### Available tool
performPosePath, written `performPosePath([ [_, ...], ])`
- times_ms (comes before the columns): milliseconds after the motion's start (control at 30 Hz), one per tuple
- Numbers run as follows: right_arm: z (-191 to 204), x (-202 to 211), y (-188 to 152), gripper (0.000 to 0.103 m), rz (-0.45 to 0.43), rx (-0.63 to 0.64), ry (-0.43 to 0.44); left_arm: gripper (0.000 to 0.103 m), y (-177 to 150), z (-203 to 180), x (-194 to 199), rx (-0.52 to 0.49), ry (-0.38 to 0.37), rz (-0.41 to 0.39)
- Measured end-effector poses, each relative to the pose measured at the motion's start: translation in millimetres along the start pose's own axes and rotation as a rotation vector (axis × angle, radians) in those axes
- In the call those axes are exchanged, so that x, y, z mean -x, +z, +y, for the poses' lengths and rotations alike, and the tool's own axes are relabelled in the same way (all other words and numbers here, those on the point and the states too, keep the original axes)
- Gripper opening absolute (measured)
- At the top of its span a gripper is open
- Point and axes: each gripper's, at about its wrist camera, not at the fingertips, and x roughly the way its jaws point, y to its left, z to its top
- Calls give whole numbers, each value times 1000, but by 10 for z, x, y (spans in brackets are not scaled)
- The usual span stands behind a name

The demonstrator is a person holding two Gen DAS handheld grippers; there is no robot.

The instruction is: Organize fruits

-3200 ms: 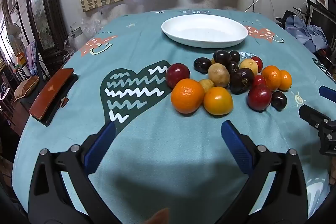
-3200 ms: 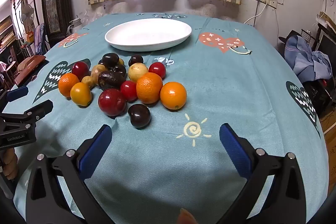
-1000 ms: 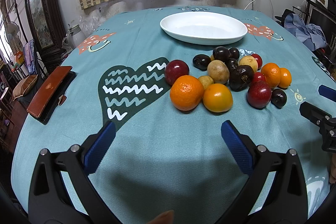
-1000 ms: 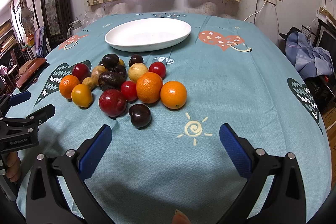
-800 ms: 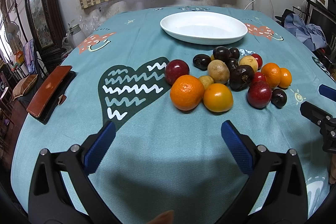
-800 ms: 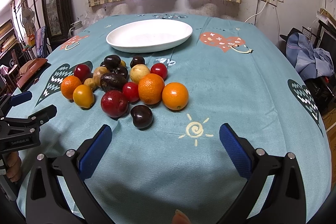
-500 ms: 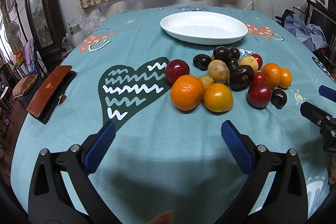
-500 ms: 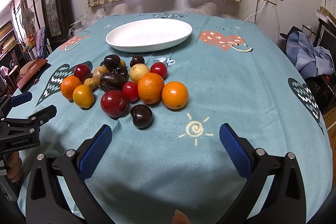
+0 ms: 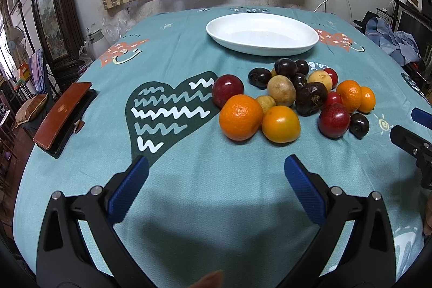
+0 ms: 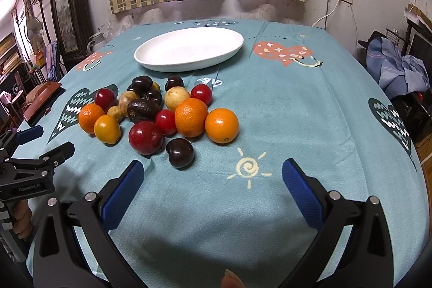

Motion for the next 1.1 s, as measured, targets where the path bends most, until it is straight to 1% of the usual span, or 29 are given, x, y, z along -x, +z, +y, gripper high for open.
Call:
performPosePath([
  [200,11,21,-9,102,-1,11,13,101,-23,4,-9,7,-1,4],
  [300,-12,27,-4,102,-1,-4,28,101,-61,2,6,11,-11,7],
  [467,-4,32,-7,102,-3,-6,46,101,-3,25,18,3,-24,14],
  [833,-16,-19,-22,102,14,-5,37,101,47,27,-19,6,-43,66],
  [1100,-39,-26,-27,102,12,-16,41,101,77,30,-60,2,-45,82],
])
